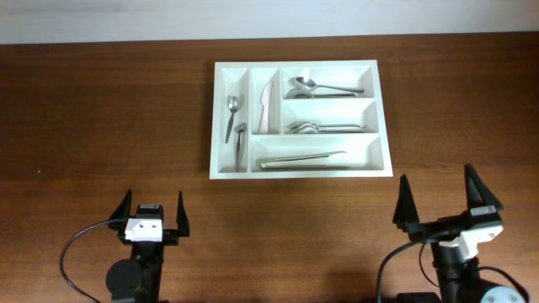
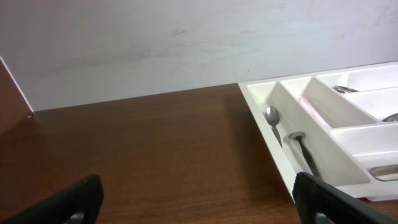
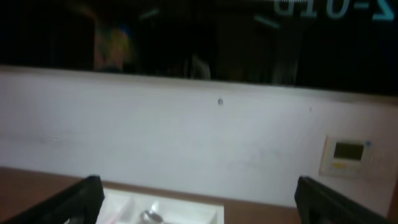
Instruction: Pack container
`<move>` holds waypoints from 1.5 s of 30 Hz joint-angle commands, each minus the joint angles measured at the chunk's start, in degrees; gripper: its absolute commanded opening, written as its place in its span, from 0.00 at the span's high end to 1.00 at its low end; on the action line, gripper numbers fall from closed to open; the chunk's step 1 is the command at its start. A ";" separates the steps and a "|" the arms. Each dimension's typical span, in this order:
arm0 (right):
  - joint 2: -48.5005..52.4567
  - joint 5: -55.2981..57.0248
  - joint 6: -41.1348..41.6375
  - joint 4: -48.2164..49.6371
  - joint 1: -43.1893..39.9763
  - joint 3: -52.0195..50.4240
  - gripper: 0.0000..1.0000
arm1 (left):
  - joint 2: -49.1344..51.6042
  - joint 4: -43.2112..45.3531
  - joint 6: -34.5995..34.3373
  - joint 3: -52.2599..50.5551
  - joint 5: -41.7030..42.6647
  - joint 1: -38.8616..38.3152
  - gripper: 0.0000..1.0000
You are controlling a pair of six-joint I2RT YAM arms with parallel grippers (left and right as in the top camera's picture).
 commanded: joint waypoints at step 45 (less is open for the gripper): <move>-5.70 -0.11 0.26 0.13 0.31 -24.85 0.01 | -0.48 -0.04 0.57 -0.42 -0.26 -0.11 0.01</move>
